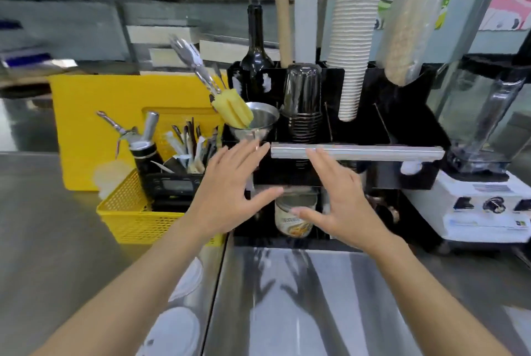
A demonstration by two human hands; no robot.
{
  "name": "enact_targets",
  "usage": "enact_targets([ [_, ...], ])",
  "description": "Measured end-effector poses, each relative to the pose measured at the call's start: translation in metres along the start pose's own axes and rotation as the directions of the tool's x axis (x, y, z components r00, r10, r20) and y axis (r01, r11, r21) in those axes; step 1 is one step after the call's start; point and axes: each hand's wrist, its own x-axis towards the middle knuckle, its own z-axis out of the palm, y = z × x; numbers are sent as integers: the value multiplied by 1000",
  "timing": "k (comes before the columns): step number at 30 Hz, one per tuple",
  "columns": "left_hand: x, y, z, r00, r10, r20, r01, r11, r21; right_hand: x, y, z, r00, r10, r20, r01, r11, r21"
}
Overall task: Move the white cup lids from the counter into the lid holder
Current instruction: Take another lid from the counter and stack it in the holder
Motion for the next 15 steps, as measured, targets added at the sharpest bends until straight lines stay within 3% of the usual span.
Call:
enact_targets([
  [8, -131, -74, -28, 951, -293, 100, 291, 956, 28, -19, -95, 130, 948, -45, 314, -2, 989, 146],
  [15, -235, -104, -2, 851, -412, 326, 442, 897, -21, -65, -132, 211, 809, 36, 587, -112, 989, 93],
])
